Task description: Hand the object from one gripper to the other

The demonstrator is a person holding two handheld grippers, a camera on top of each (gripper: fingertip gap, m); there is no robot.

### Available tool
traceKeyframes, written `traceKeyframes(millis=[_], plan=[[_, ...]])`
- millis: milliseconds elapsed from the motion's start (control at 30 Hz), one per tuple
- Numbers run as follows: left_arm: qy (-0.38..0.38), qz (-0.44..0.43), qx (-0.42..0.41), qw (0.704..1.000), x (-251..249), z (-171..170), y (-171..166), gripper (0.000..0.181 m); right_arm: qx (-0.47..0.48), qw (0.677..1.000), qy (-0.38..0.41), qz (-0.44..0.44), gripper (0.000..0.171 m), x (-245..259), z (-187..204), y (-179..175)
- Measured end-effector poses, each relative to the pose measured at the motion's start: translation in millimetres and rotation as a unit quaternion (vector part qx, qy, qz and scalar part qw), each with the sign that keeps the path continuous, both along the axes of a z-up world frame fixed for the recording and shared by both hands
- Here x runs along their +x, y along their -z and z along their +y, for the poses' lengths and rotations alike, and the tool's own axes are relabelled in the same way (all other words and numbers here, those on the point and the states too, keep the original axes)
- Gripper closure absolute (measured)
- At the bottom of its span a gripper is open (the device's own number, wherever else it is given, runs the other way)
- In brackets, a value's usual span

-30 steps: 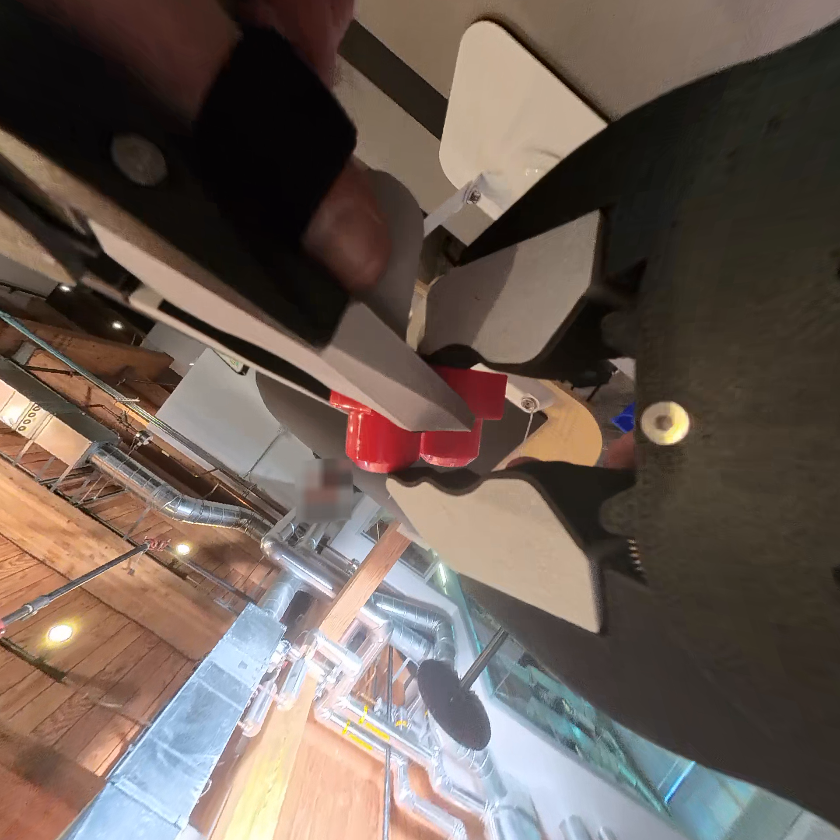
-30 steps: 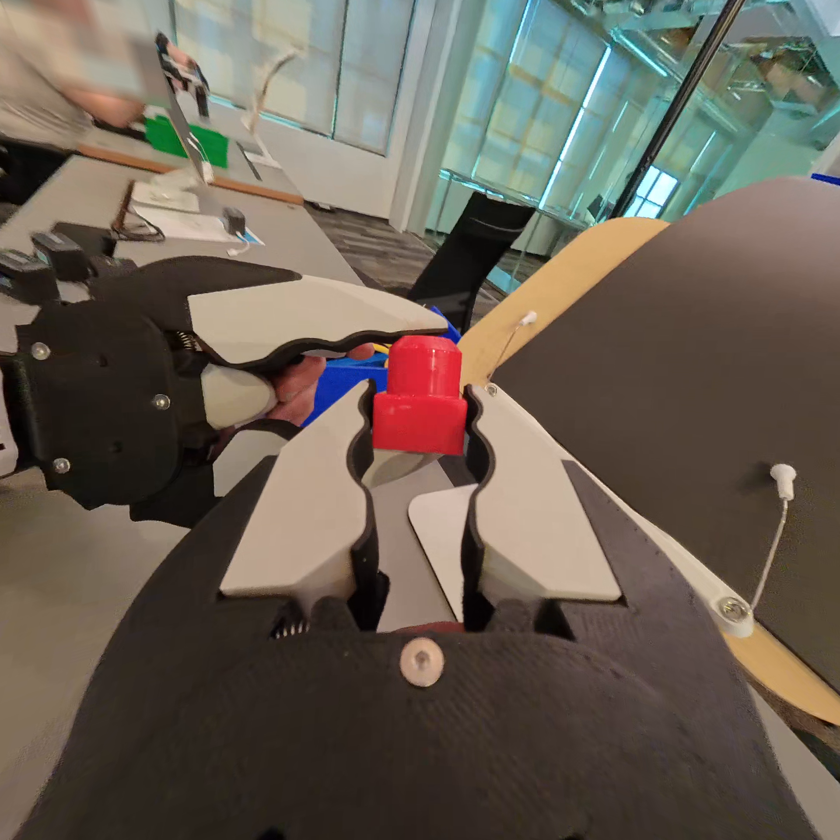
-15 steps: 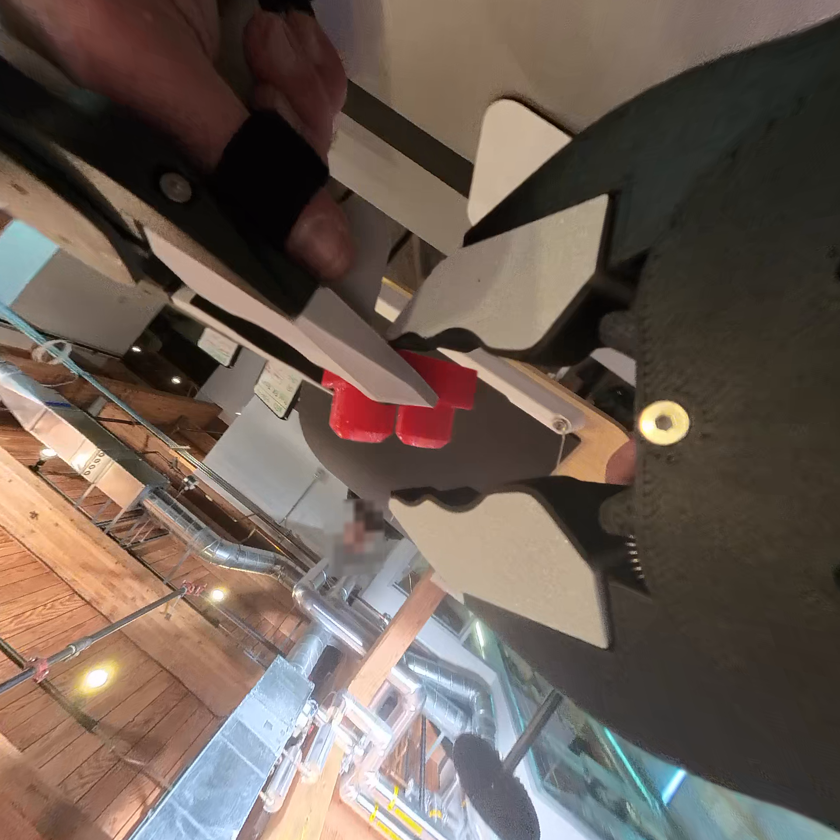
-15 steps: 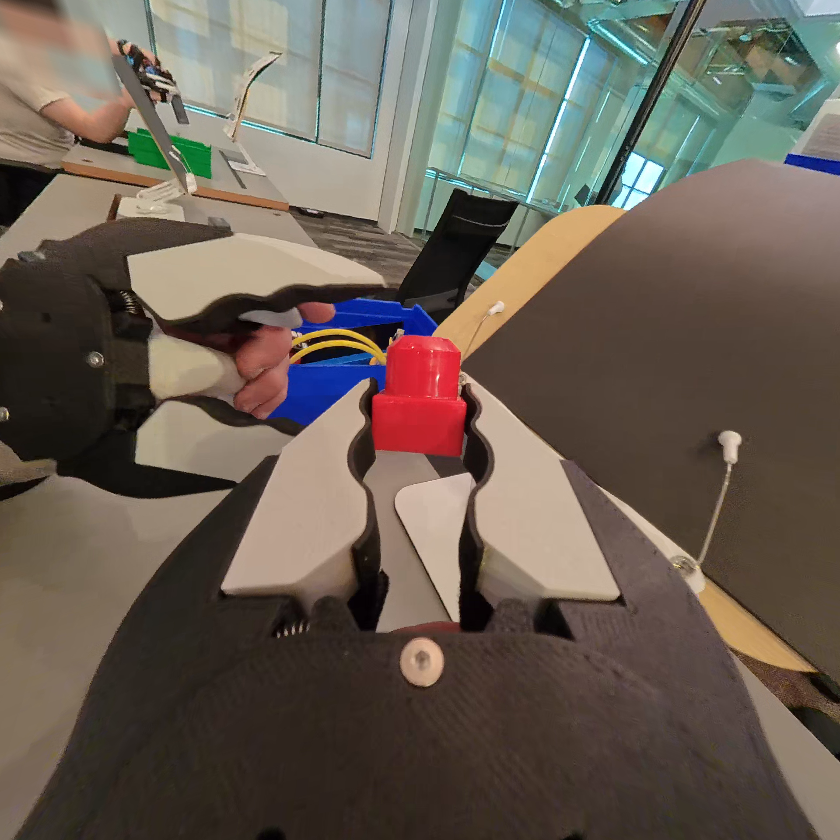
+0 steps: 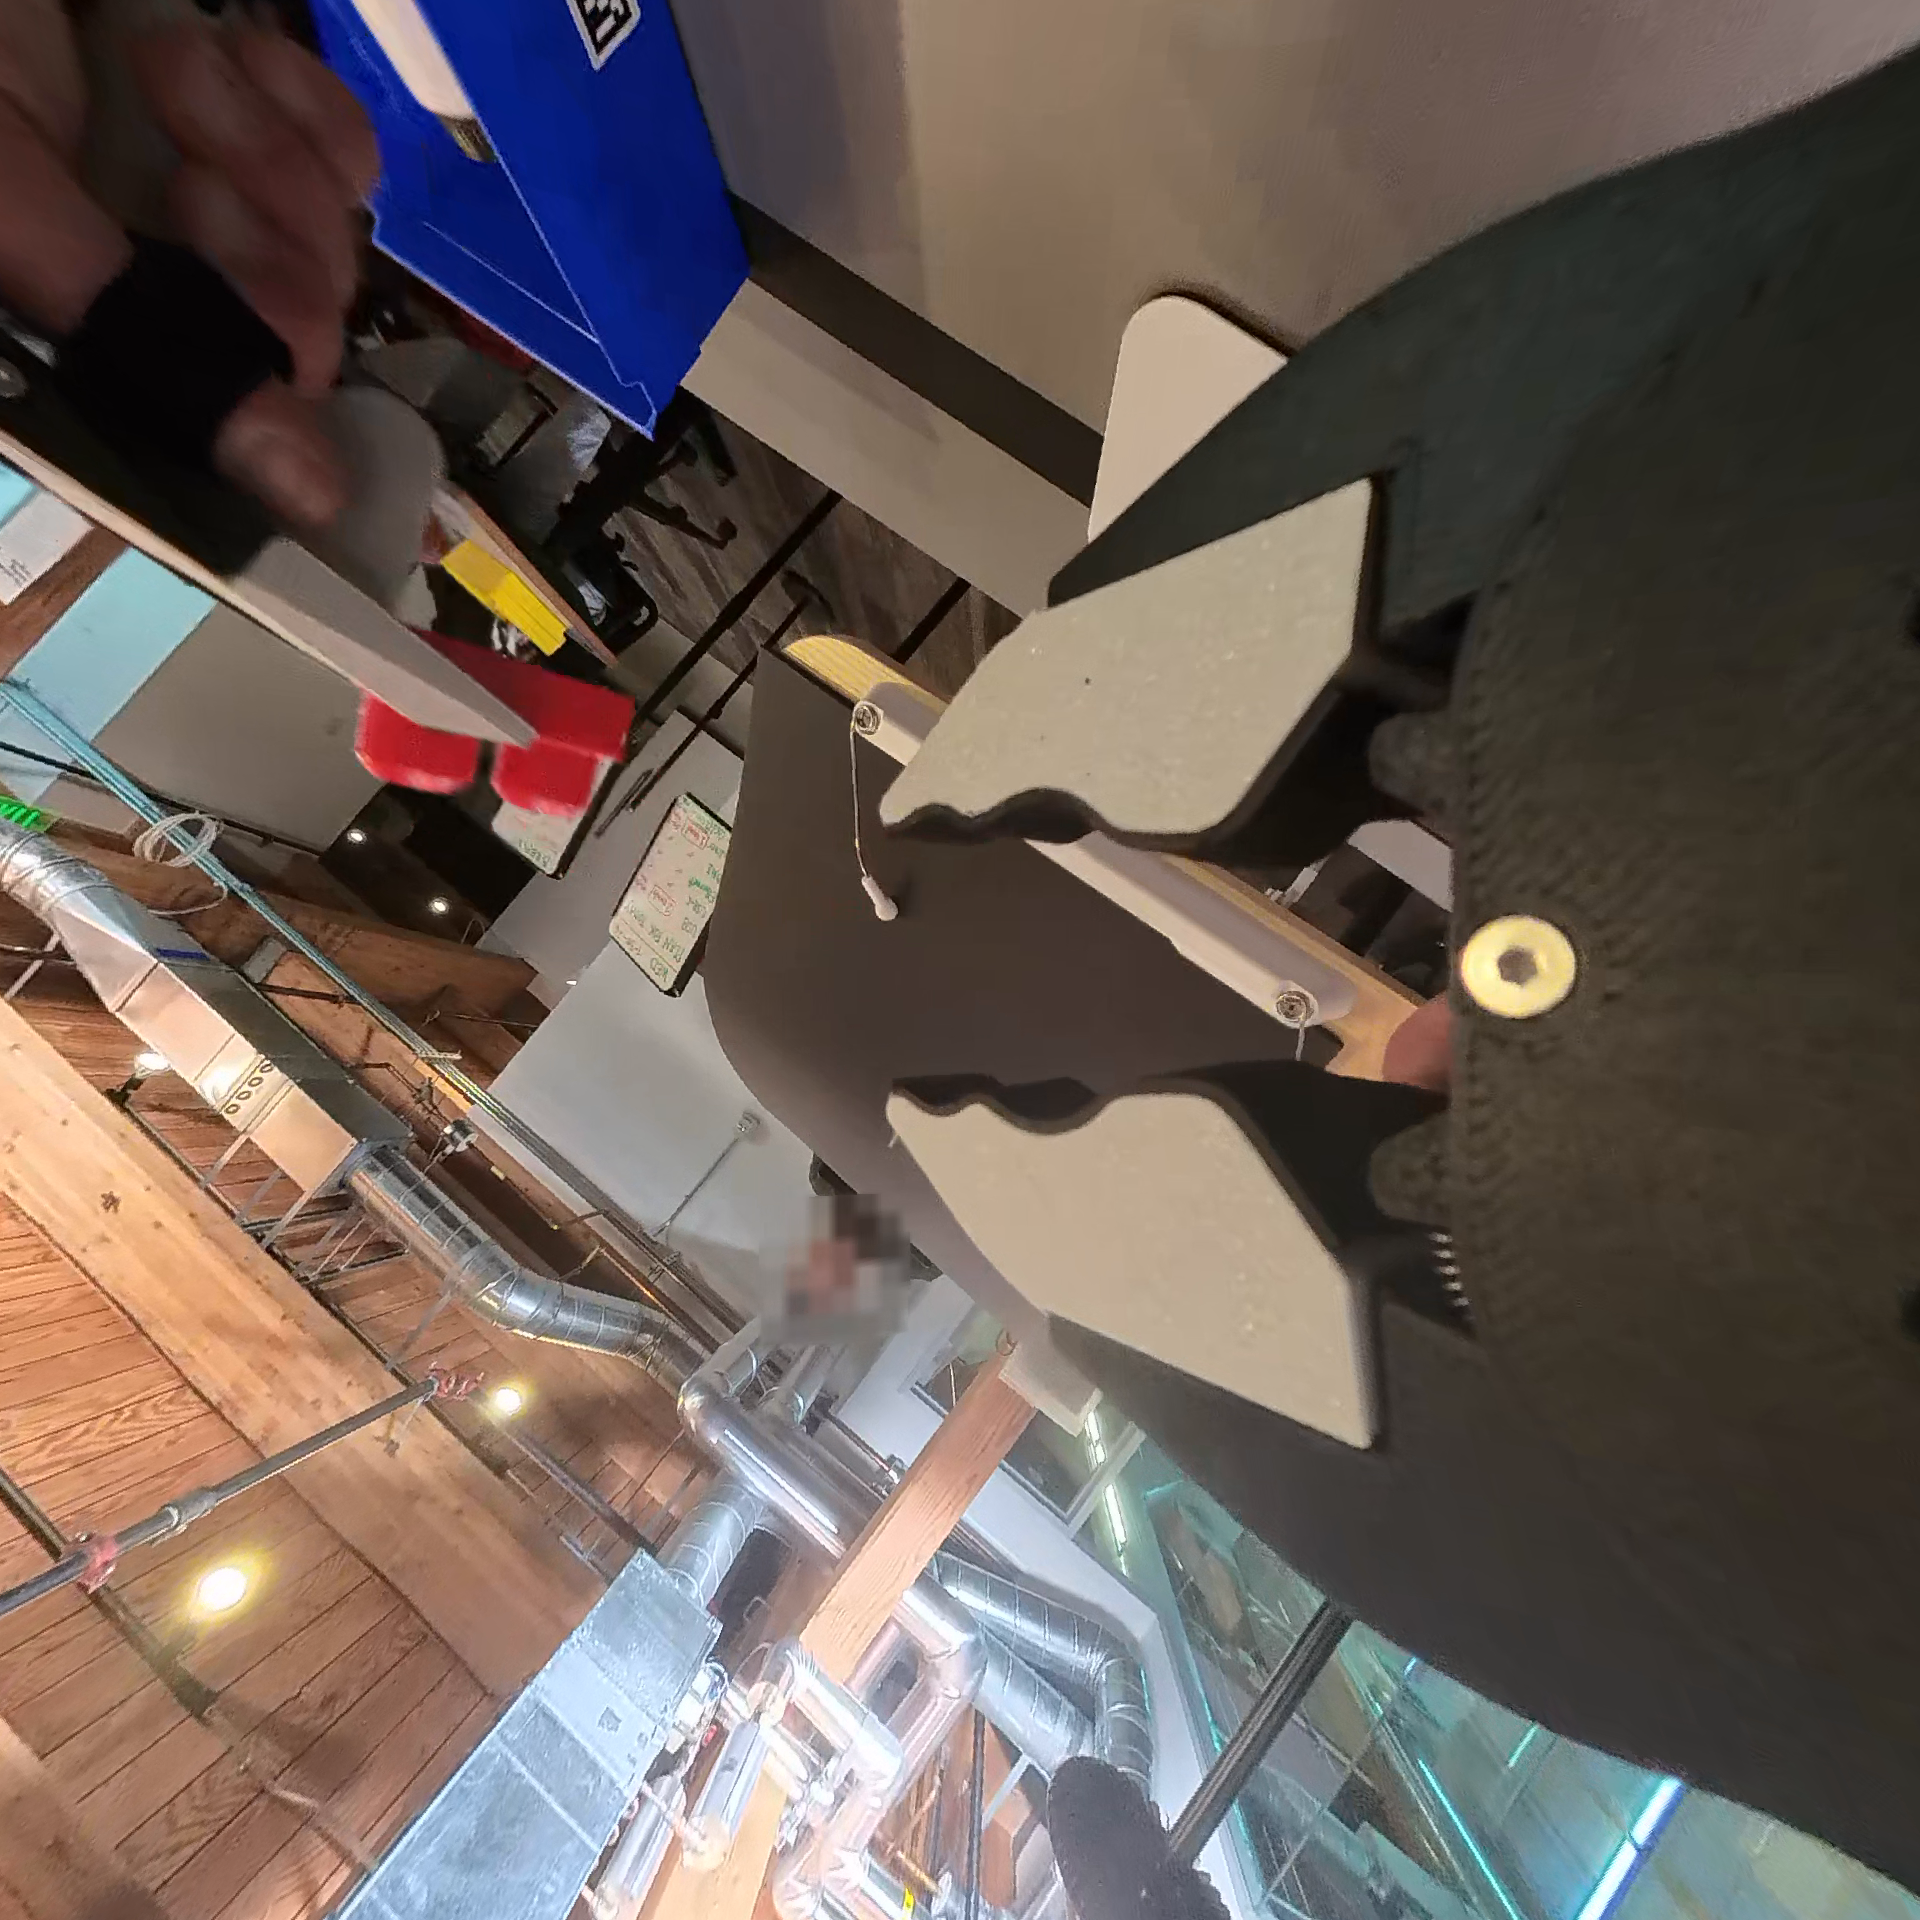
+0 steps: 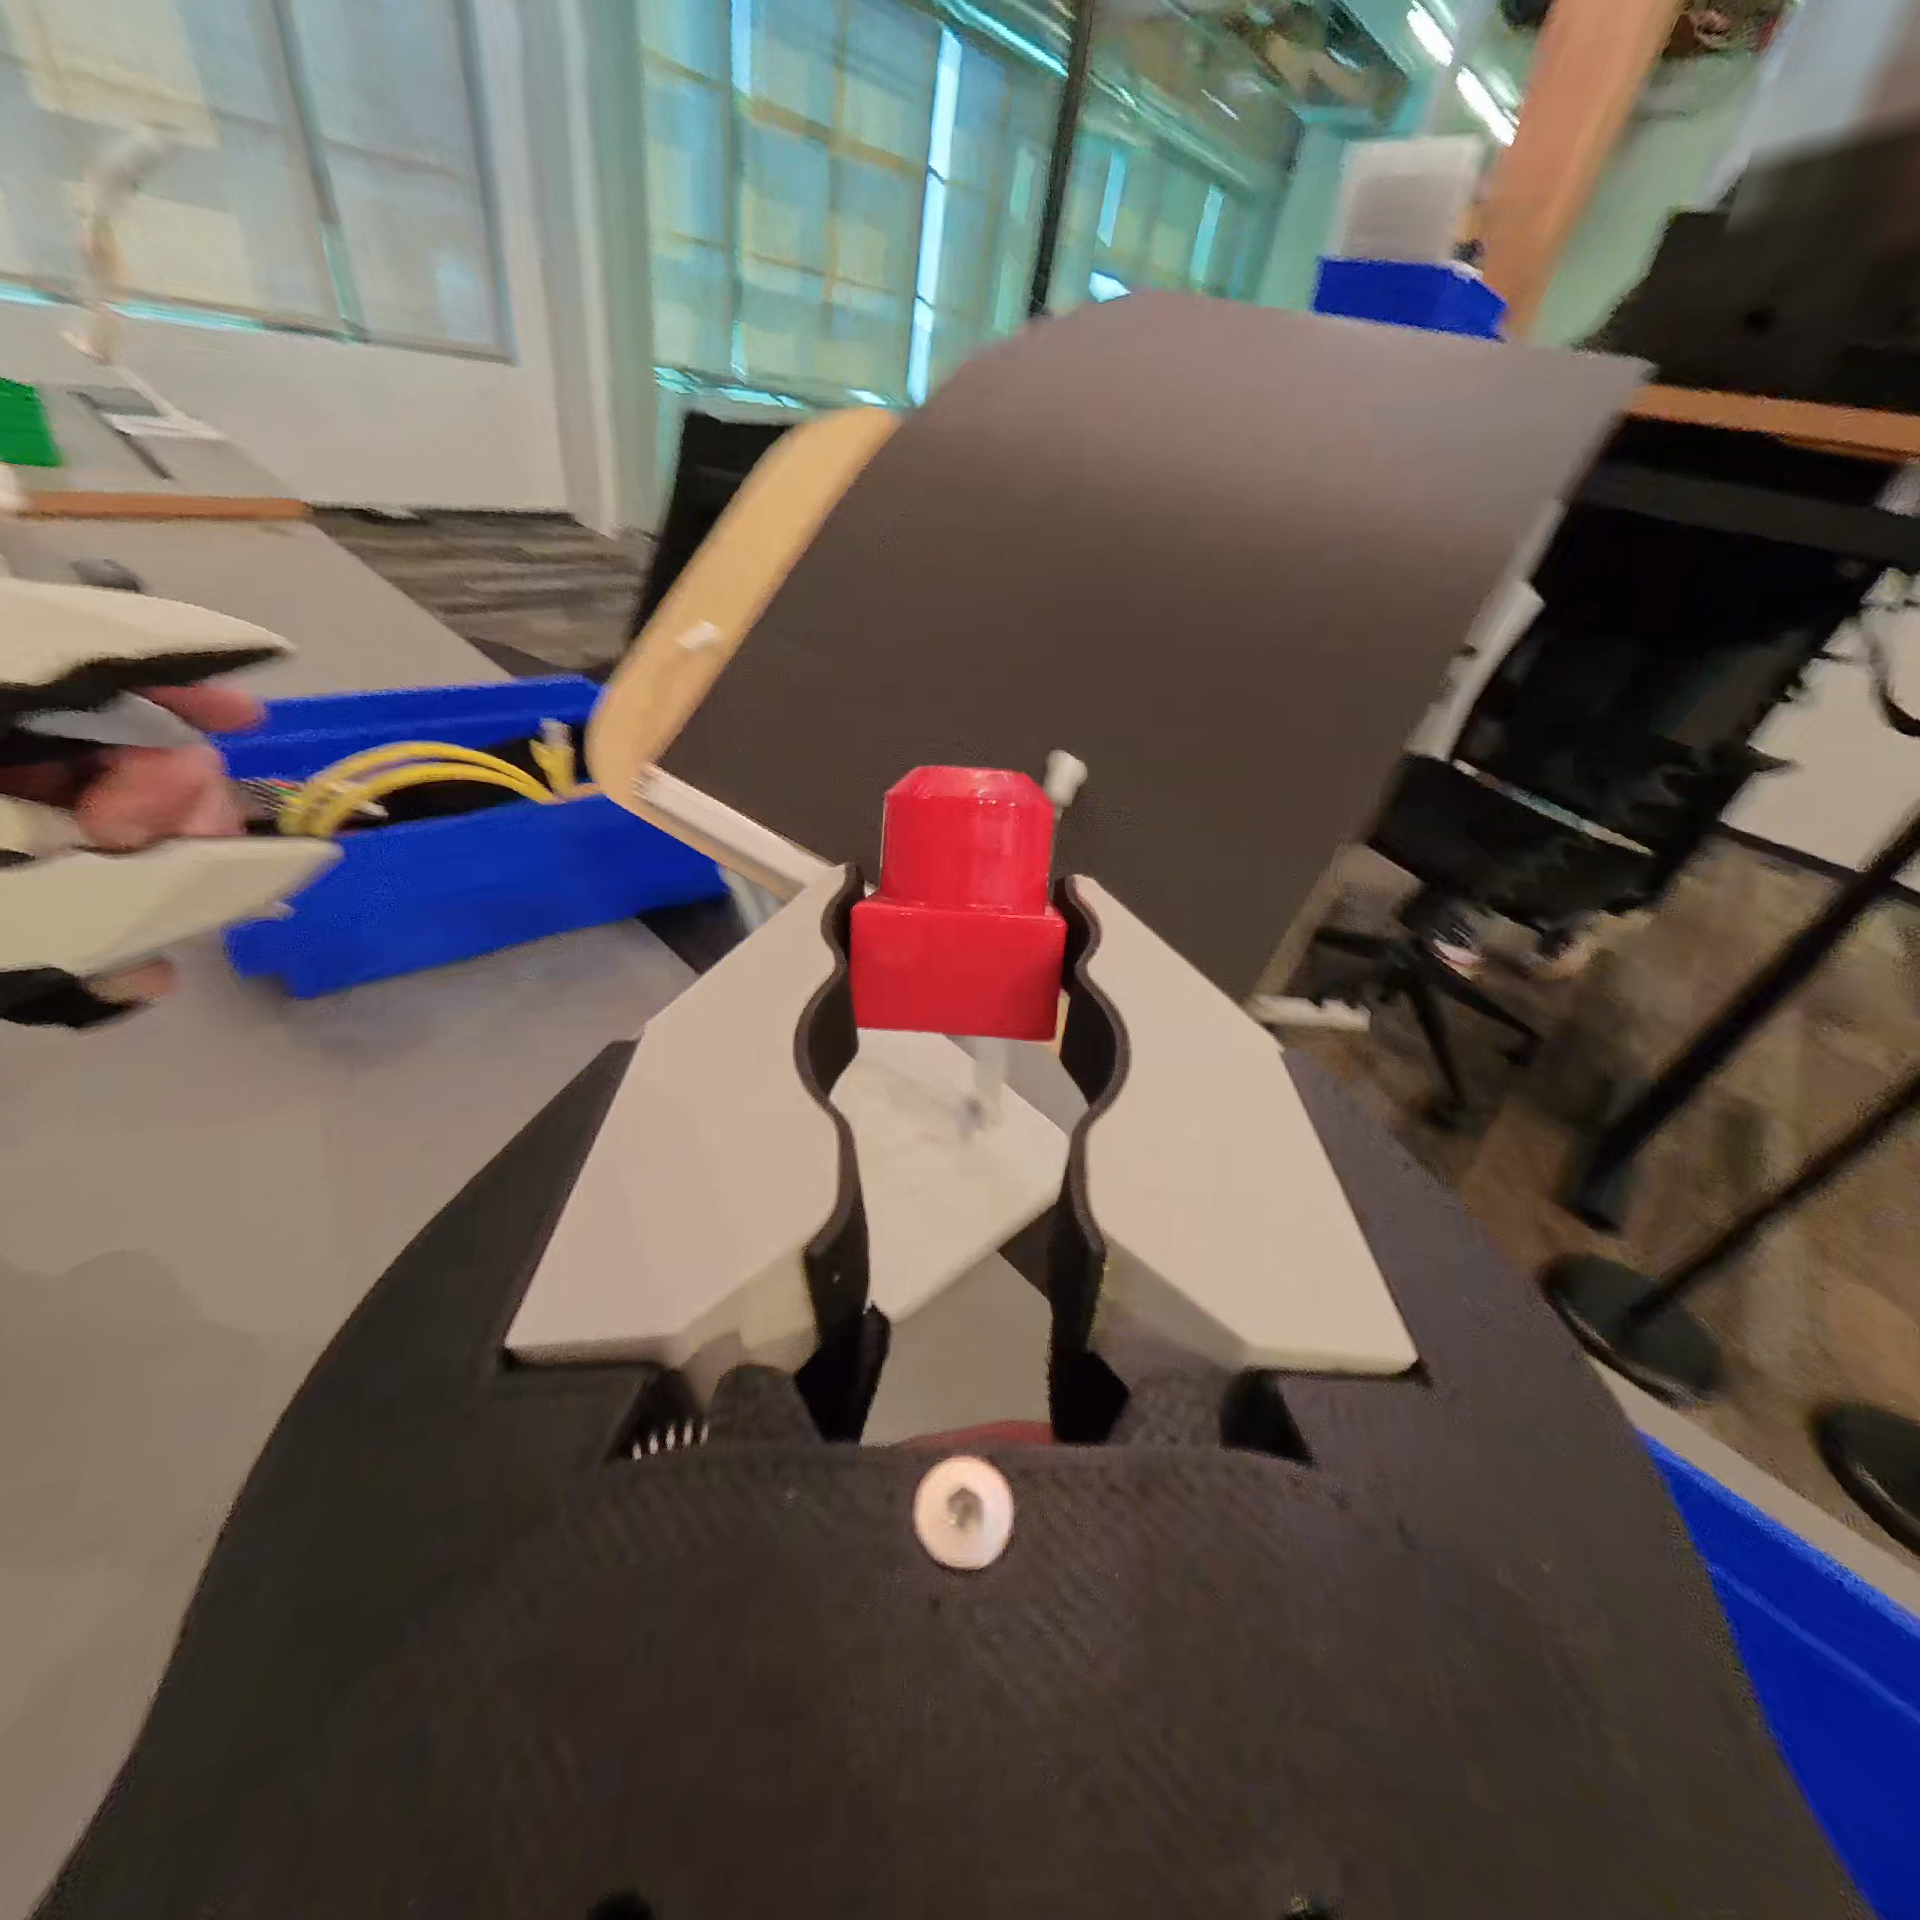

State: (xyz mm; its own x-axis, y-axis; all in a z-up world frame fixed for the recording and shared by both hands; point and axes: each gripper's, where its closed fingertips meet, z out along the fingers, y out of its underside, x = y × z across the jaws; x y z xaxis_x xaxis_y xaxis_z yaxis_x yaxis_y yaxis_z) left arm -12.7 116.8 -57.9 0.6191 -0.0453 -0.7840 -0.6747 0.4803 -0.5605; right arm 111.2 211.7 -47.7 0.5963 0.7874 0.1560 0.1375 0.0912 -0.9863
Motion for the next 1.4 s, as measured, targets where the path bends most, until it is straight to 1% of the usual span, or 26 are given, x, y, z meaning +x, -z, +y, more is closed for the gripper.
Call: traceKeyframes(millis=[100, 267, 333, 400, 467, 567, 700, 800, 933, 1067, 1233, 1400], plan=[[0.003, -0.001, -0.004, 1.0, 0, 1, 2, 0.14, -0.025, 0.996, 0.073, -0.04, 0.137, 56, 22, 16], [0.005, 0.0, -0.016, 1.0, 2, 3, 8, 0.142, -0.073, 0.978, 0.185, -0.065, 0.137, 142, 45, 43], [0.008, 0.003, -0.02, 1.0, 4, 4, 12, 0.142, -0.108, 0.969, 0.205, -0.084, 0.138, 166, 49, 63], [0.01, 0.007, -0.025, 1.0, 7, 4, 16, 0.143, -0.154, 0.962, 0.206, -0.094, 0.137, 181, 51, 89], [0.013, 0.012, -0.03, 0.999, 10, 4, 20, 0.143, -0.196, 0.954, 0.2, -0.106, 0.137, 188, 51, 113], [0.017, 0.02, -0.034, 0.999, 13, 4, 25, 0.144, -0.24, 0.934, 0.217, -0.15, 0.137, 199, 54, 146], [0.018, 0.022, -0.038, 0.999, 14, 5, 27, 0.144, -0.275, 0.914, 0.225, -0.197, 0.137, 202, 55, 178], [0.02, 0.021, -0.043, 0.999, 14, 6, 29, 0.145, -0.294, 0.901, 0.228, -0.221, 0.137, 203, 56, 195], [0.023, 0.022, -0.051, 0.998, 16, 7, 32, 0.145, -0.31, 0.898, 0.222, -0.221, 0.137, 199, 57, 208], [0.025, 0.026, -0.061, 0.998, 18, 8, 37, 0.146, -0.324, 0.886, 0.226, -0.242, 0.137, 201, 55, 220], [0.03, 0.027, -0.067, 0.997, 20, 8, 40, 0.146, -0.333, 0.875, 0.232, -0.263, 0.136, 205, 54, 228], [0.032, 0.029, -0.071, 0.997, 22, 9, 42, 0.146, -0.338, 0.872, 0.234, -0.265, 0.136, 205, 52, 229]])
